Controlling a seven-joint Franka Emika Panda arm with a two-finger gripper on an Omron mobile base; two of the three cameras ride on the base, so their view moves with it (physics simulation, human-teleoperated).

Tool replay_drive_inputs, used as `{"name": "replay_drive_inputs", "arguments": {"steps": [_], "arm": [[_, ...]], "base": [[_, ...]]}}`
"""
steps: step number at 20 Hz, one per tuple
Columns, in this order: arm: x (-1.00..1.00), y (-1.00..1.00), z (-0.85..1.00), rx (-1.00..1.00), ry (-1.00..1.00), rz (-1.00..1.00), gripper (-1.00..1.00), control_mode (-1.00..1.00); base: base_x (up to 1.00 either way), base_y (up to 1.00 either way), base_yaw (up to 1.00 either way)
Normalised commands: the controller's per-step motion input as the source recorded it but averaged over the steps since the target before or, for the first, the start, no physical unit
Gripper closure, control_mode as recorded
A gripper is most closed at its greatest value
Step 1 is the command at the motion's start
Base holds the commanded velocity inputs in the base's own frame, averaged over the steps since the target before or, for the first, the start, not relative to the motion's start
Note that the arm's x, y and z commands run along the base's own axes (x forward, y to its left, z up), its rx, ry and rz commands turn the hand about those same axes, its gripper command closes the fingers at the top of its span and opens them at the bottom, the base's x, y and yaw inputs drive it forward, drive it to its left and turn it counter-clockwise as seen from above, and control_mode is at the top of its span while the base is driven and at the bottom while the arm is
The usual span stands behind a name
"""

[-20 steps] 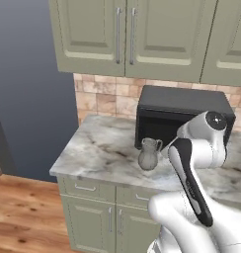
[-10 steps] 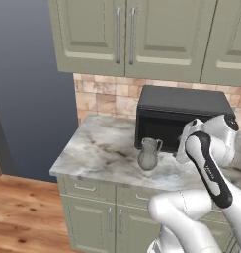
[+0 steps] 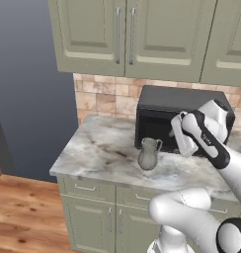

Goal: Move the pork loin and scallops from the top shelf to the second highest shelf to make space. Then, place the pitcher from the counter on the cleared top shelf.

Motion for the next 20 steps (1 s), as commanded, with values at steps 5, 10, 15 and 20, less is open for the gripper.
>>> {"name": "replay_drive_inputs", "arguments": {"steps": [5,10,15,20], "arm": [[0.22,0.08,0.00,-0.07,-0.05,0.06,-1.00,-1.00],[0.21,0.09,-0.07,-0.06,-0.06,0.01,-1.00,-1.00],[0.11,0.04,-0.29,-0.06,-0.12,0.04,-1.00,-1.00],[0.27,0.04,-0.37,-0.08,-0.07,0.09,-1.00,-1.00]], "base": [[0.00,0.00,0.00],[0.00,0.00,0.00],[0.00,0.00,0.00],[0.00,0.00,0.00]]}}
